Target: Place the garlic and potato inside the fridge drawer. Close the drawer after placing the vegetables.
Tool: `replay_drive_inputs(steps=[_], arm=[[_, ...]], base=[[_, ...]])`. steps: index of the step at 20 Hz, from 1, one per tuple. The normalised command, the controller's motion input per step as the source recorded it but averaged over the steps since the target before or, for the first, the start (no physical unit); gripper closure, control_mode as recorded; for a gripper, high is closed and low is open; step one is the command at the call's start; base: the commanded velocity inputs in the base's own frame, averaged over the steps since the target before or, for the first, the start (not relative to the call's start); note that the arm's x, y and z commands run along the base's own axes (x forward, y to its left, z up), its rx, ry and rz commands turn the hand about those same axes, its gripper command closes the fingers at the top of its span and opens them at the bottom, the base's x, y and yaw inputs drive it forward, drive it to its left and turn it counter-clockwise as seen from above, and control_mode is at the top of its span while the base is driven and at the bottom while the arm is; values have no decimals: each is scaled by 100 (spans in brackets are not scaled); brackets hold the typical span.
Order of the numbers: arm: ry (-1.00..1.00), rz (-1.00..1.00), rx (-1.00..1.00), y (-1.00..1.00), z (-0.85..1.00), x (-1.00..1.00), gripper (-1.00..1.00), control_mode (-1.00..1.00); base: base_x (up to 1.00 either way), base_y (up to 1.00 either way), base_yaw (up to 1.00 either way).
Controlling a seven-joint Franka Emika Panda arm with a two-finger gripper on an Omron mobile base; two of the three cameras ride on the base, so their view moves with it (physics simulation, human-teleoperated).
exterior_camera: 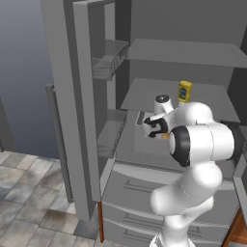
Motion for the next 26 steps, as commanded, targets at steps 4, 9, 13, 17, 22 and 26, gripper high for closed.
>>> replay_drive_inputs(steps=[4, 9, 13, 17, 22, 26], arm=[[-17, 0, -4, -30, 0, 54, -100, -100], [-15, 0, -4, -13, 0, 48, -100, -100], [-17, 0, -4, -4, 1, 3, -100, -100], [-22, 0, -1, 3, 20, -83, -100, -100], [-35, 0, -1, 8, 13, -100, -100, -100], [-24, -1, 0, 4, 33, -100, -100, -100]], base=[[0, 0, 0], [0, 0, 0], [0, 0, 0], [0, 0, 0], [0, 0, 0], [0, 0, 0]])
